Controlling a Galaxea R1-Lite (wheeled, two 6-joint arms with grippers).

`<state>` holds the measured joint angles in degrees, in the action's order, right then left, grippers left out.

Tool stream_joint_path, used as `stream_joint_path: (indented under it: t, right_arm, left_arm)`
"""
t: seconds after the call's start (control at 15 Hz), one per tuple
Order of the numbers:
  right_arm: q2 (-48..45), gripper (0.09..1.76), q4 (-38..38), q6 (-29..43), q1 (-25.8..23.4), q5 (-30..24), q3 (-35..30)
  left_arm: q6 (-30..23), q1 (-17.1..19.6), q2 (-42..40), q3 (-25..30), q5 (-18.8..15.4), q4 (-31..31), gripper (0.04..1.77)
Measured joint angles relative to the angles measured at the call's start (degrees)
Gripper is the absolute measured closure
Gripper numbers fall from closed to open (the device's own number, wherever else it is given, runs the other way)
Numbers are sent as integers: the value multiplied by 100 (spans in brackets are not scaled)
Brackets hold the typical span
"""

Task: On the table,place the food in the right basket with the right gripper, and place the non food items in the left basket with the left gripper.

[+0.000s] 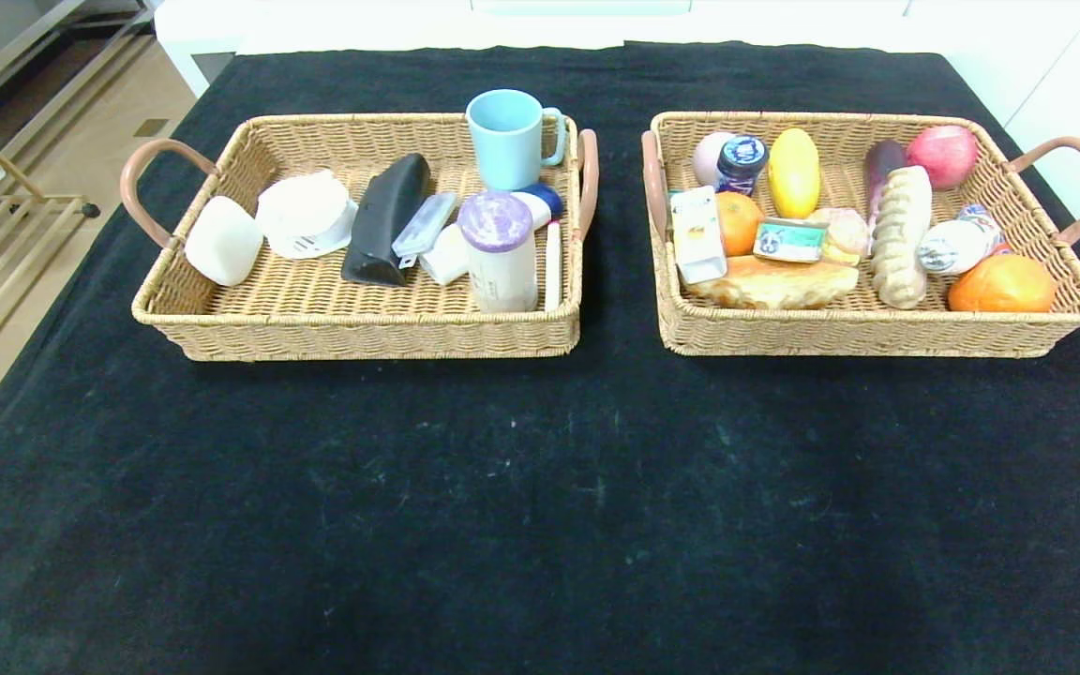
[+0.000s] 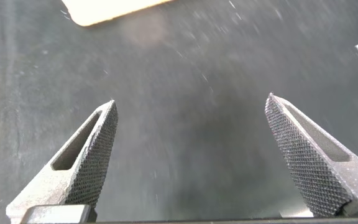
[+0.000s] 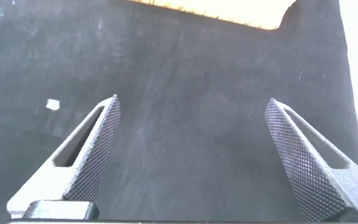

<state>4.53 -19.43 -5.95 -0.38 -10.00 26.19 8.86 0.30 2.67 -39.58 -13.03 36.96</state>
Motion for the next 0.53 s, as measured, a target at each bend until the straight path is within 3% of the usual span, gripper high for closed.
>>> stream_joint_path:
  t: [0.33,0.53]
  right_arm:
    - [-401,14,852,-258,24,702,-1045]
    - [-446,14,1927,-325,24,874,-1988]
  left_arm:
    - [-308,-6,-245,1641,499,-2144,9]
    - [-316,-6,-262,2817,713,-3265,9]
